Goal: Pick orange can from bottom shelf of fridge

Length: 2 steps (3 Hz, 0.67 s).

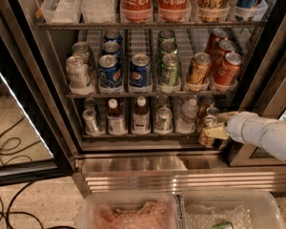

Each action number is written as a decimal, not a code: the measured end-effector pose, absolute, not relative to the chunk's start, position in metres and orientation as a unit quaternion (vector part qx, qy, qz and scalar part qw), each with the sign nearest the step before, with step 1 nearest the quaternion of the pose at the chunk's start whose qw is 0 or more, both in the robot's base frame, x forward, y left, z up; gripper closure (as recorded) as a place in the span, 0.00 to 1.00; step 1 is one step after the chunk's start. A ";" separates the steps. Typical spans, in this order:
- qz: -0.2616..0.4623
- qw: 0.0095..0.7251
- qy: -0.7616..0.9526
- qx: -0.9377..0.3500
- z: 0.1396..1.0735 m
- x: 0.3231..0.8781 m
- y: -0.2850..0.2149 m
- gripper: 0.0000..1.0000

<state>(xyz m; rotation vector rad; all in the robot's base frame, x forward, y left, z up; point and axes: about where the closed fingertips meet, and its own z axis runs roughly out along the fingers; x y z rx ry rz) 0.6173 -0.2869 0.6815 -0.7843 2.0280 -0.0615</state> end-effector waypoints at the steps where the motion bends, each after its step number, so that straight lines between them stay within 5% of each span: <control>1: -0.015 0.467 0.827 -0.312 0.676 0.617 -0.291 1.00; 2: -0.015 0.467 0.827 -0.312 0.676 0.617 -0.291 1.00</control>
Offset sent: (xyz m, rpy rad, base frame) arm -0.1031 0.0286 0.0215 -0.1327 0.2063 0.4556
